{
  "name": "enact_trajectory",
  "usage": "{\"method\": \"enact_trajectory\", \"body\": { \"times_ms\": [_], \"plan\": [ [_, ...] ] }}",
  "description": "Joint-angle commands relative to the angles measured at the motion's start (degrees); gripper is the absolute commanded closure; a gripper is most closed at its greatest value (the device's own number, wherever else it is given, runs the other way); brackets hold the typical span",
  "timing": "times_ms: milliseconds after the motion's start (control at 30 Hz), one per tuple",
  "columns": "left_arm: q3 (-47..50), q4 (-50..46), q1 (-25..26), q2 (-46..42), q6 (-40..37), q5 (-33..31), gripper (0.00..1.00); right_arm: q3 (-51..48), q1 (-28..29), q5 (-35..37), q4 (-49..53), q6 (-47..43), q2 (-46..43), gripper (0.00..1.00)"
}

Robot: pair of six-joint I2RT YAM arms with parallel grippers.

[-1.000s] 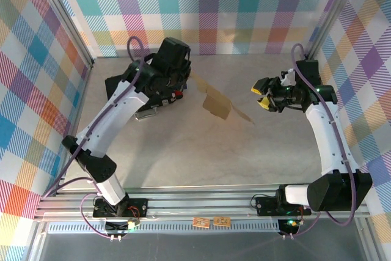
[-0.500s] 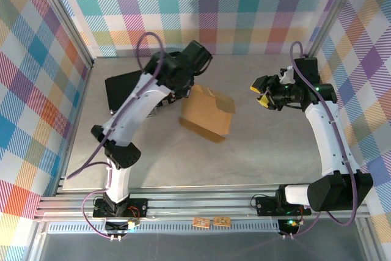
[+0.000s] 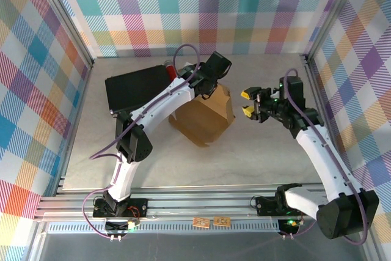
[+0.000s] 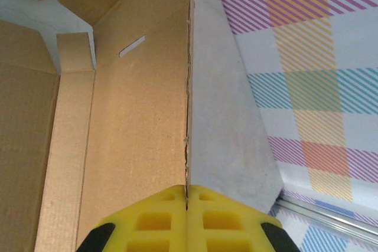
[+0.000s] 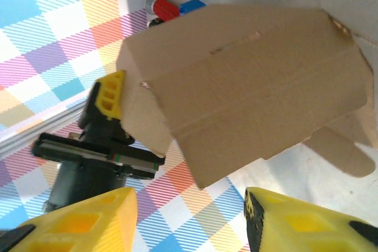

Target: Fold the paper box

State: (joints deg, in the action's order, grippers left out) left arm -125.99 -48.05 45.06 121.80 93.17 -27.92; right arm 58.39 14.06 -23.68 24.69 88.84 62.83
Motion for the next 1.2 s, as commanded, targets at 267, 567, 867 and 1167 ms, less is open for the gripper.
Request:
{"method": "enact_trajectory", "body": {
  "times_ms": [267,567,867,1167],
  "plan": [
    [9.9,8.1,-0.9,-4.4,1.8,3.2,1.00,-3.1,9.2,10.9,-12.0,26.7,-0.1,0.40],
    [14.7,11.7,-1.0,-7.0,3.3,6.8,1.00,-5.7,12.5,13.7,-16.0,27.9,1.7,0.37],
    [17.0,5.8,-0.5,-12.0,10.9,6.9,1.00,-3.3,13.0,14.6,-15.2,28.5,1.2,0.38],
    [16.3,7.7,-1.2,-16.3,11.7,3.7,1.00,2.2,16.0,15.2,-13.4,28.4,1.6,0.34]
  ]
}}
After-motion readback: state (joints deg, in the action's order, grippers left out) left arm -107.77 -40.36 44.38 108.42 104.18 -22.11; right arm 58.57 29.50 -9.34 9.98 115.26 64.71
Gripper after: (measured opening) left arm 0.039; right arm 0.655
